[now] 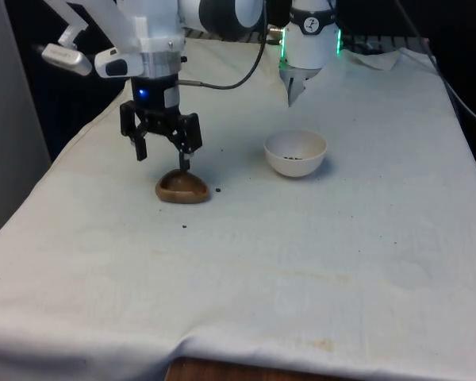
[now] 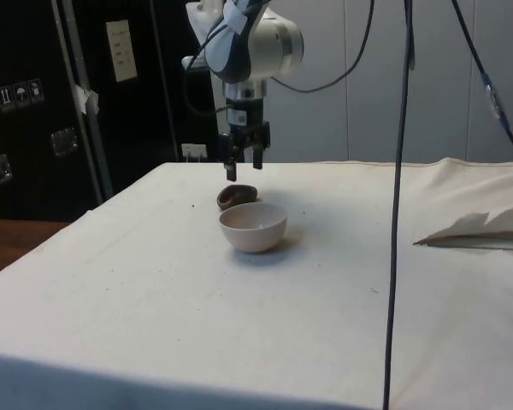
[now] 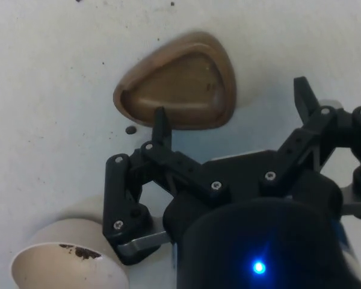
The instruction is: Pour the coffee beans from the cup into the bowl.
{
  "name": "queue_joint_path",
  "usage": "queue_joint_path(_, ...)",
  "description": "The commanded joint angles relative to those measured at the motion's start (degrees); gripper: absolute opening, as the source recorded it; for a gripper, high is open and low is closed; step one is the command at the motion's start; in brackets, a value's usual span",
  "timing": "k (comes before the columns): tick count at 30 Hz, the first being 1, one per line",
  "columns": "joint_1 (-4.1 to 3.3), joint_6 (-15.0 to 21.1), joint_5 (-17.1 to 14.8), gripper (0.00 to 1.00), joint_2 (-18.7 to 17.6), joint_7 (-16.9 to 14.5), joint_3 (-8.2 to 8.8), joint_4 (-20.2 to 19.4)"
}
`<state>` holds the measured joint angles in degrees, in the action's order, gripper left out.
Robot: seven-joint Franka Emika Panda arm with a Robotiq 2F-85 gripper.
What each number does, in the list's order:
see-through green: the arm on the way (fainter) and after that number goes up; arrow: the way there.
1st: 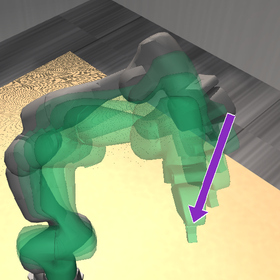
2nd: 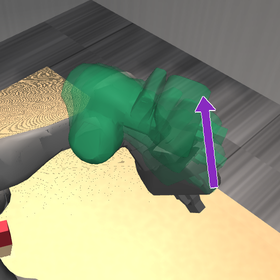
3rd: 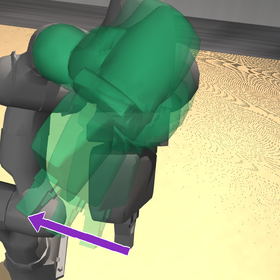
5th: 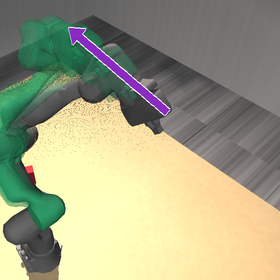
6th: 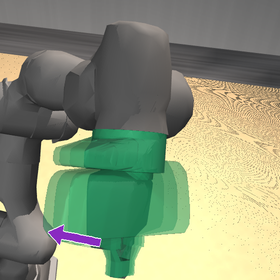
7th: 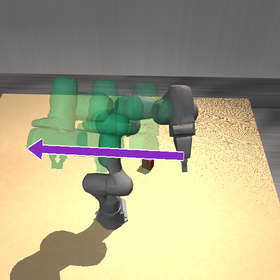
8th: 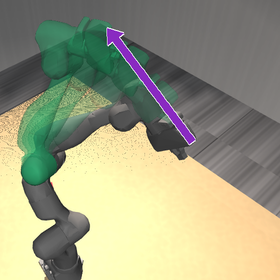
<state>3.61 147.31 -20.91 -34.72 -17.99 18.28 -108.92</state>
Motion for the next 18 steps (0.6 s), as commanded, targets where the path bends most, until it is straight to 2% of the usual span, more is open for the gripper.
queue_joint_path(1,-0.11,-0.2,0.1,1.0,0.7,-0.1,0.06,-0.5)
queue_joint_path(8,-0.17,-1.5,0.2,1.0,2.5,-0.3,0.46,-0.7)
queue_joint_path(9,0.0,-1.4,0.0,1.0,2.1,-0.3,0.29,-0.3)
queue_joint_path(16,-0.23,-2.6,0.5,1.0,4.3,-0.5,0.8,-1.1)
queue_joint_path(17,0.0,-2.5,0.1,1.0,4.0,-0.6,0.52,-0.7)
queue_joint_path(18,-0.29,-2.8,0.5,1.0,4.6,-0.5,0.8,-1.1)
